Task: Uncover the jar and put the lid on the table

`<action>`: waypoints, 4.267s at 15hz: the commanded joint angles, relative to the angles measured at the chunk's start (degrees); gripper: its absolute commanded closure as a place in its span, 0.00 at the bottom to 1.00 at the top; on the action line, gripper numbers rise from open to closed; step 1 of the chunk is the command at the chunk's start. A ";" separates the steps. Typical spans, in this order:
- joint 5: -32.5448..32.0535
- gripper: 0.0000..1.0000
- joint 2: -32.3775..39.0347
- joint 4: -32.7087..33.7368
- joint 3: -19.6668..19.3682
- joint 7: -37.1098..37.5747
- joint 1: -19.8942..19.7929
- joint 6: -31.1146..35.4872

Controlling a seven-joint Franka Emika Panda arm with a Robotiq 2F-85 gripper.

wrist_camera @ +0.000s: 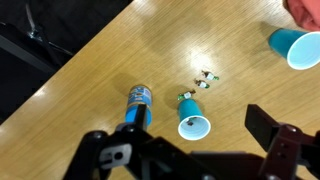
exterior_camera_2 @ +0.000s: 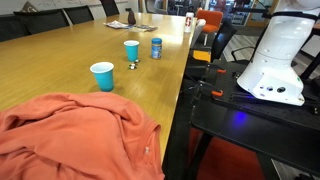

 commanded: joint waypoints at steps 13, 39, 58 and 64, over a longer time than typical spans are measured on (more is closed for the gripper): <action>-8.84 0.00 14.32 4.06 -5.45 1.42 -5.68 11.63; -2.34 0.00 53.83 27.31 -12.91 -3.30 -1.01 24.05; 1.42 0.00 61.60 32.38 -12.79 -6.31 -0.70 23.02; 1.25 0.00 63.22 33.87 -12.85 -6.31 -0.58 22.93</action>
